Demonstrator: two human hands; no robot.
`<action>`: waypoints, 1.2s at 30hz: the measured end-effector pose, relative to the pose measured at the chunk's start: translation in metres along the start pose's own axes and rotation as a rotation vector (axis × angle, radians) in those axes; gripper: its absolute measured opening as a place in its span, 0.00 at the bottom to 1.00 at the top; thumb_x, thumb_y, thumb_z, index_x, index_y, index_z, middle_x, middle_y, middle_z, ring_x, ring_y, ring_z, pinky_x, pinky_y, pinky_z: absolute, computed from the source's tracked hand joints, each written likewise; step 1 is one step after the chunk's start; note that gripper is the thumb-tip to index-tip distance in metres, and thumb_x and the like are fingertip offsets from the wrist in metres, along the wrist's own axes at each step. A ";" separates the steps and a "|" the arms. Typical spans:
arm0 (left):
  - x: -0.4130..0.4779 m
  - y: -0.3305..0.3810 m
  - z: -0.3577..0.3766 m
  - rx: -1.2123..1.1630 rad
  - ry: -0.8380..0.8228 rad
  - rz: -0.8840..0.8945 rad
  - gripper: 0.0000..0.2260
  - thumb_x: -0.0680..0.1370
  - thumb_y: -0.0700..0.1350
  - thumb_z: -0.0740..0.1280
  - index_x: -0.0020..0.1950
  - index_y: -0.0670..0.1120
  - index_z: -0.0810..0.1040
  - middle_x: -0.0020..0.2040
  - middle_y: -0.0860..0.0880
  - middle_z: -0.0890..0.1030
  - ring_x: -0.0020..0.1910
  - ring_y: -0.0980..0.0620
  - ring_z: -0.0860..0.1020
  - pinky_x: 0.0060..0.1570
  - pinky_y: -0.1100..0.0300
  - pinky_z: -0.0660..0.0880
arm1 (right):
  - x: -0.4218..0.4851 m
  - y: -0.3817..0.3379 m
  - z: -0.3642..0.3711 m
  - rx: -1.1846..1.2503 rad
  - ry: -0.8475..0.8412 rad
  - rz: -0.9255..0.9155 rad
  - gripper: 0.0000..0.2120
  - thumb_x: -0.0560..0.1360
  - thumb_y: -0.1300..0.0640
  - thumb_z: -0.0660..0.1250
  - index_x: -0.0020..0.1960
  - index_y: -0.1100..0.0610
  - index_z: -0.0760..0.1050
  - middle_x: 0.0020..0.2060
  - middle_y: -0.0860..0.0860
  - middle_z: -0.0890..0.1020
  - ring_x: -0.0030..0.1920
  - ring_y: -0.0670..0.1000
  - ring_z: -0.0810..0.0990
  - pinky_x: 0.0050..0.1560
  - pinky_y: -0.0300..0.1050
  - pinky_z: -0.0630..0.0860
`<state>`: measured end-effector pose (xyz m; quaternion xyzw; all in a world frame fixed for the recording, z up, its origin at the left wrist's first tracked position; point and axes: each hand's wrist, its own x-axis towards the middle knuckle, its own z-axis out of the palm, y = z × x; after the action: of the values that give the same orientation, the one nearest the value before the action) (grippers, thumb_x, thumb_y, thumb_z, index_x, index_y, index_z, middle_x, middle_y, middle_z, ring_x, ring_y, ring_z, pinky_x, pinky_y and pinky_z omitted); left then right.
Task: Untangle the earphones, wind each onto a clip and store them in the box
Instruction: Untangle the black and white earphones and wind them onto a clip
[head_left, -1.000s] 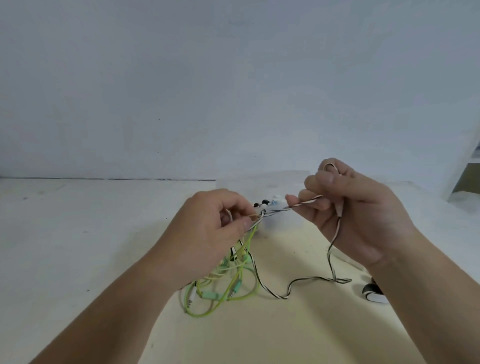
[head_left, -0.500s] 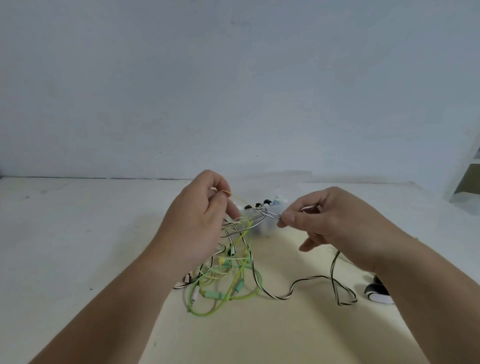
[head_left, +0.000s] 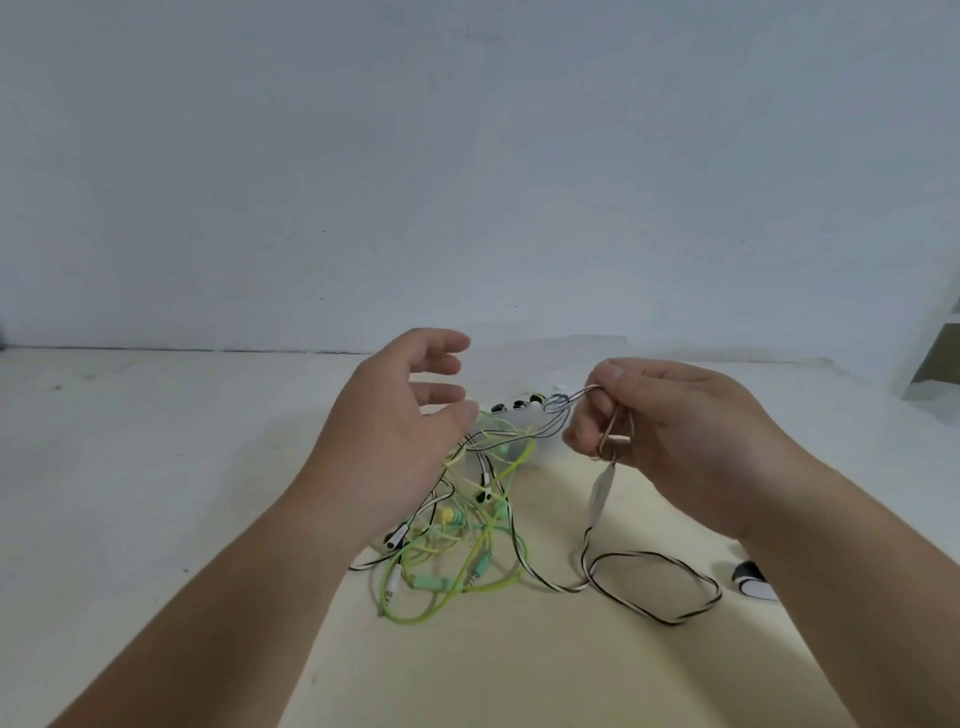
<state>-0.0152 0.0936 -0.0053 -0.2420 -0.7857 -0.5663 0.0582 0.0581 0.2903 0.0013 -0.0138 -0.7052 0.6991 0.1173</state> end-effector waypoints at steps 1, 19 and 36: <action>0.000 0.000 -0.001 0.022 0.021 0.001 0.15 0.76 0.37 0.70 0.56 0.57 0.78 0.54 0.57 0.80 0.48 0.64 0.81 0.38 0.71 0.73 | 0.000 -0.001 0.000 0.026 -0.002 -0.005 0.15 0.82 0.59 0.57 0.37 0.60 0.70 0.31 0.59 0.78 0.39 0.57 0.75 0.45 0.51 0.70; 0.000 -0.005 -0.007 0.099 -0.204 -0.083 0.04 0.75 0.48 0.74 0.41 0.51 0.86 0.39 0.55 0.86 0.39 0.61 0.82 0.40 0.71 0.74 | 0.003 -0.011 -0.005 0.420 0.133 0.041 0.19 0.84 0.50 0.53 0.37 0.56 0.64 0.46 0.68 0.84 0.44 0.66 0.86 0.45 0.57 0.84; 0.000 0.005 -0.005 0.018 0.064 -0.029 0.06 0.75 0.39 0.72 0.38 0.46 0.82 0.35 0.49 0.84 0.32 0.51 0.83 0.44 0.46 0.83 | 0.005 -0.007 -0.008 0.509 0.125 0.054 0.18 0.83 0.52 0.55 0.36 0.55 0.64 0.37 0.62 0.84 0.42 0.61 0.86 0.52 0.56 0.81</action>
<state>-0.0143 0.0906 0.0004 -0.2116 -0.7920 -0.5675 0.0773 0.0552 0.2985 0.0086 -0.0458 -0.4974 0.8546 0.1420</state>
